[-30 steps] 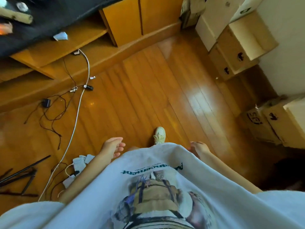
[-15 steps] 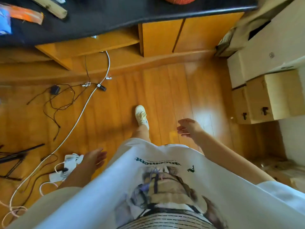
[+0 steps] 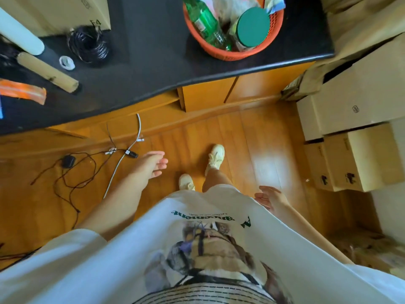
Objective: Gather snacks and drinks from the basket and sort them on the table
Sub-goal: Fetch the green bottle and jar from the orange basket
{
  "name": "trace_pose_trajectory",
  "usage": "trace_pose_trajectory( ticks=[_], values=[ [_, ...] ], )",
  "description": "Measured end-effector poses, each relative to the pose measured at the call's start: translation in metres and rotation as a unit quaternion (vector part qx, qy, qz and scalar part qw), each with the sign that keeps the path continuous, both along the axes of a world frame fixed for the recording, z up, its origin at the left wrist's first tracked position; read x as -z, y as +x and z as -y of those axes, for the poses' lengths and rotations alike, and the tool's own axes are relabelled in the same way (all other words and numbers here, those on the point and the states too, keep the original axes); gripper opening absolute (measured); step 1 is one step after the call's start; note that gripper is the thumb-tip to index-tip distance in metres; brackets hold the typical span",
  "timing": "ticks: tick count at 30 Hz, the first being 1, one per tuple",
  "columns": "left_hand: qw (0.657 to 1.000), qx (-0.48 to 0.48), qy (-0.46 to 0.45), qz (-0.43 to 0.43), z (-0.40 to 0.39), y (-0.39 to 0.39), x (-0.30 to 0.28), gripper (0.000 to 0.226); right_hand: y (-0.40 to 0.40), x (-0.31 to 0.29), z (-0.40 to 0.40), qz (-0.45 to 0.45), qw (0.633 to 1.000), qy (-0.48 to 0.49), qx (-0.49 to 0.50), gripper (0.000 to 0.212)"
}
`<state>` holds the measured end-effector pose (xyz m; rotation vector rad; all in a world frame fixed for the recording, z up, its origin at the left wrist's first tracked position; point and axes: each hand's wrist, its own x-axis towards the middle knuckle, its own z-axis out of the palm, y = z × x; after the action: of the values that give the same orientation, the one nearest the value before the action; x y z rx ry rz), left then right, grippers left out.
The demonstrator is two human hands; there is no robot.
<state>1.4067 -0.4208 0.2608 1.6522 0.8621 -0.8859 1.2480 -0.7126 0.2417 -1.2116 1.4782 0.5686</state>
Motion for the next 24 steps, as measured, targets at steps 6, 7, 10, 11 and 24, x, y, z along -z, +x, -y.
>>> trace_pose_trajectory(
  ticks=[6, 7, 10, 11, 24],
  values=[
    [0.999, 0.031, 0.002, -0.005, 0.051, 0.067, 0.007, 0.017, 0.076, 0.012, 0.044, -0.024, 1.0, 0.003, 0.018, 0.031],
    [0.999, 0.032, 0.009, -0.006, 0.056, 0.077, 0.009, 0.02, 0.093, 0.013, 0.052, -0.021, 1.0, 0.003, 0.02, 0.031],
    [0.999, -0.002, 0.032, -0.026, 0.064, 0.105, 0.006, 0.028, 0.155, 0.01, 0.077, -0.006, 1.0, 0.009, 0.026, 0.031],
    [0.999, -0.021, 0.031, -0.037, 0.065, 0.113, 0.005, 0.029, 0.177, 0.008, 0.083, 0.005, 1.0, 0.008, 0.025, 0.031],
    [0.963, -0.257, -0.074, -0.039, 0.127, 0.223, 0.015, 0.029, 0.378, 0.024, 0.117, 0.232, 0.887, -0.265, -0.299, 0.091]
  ],
)
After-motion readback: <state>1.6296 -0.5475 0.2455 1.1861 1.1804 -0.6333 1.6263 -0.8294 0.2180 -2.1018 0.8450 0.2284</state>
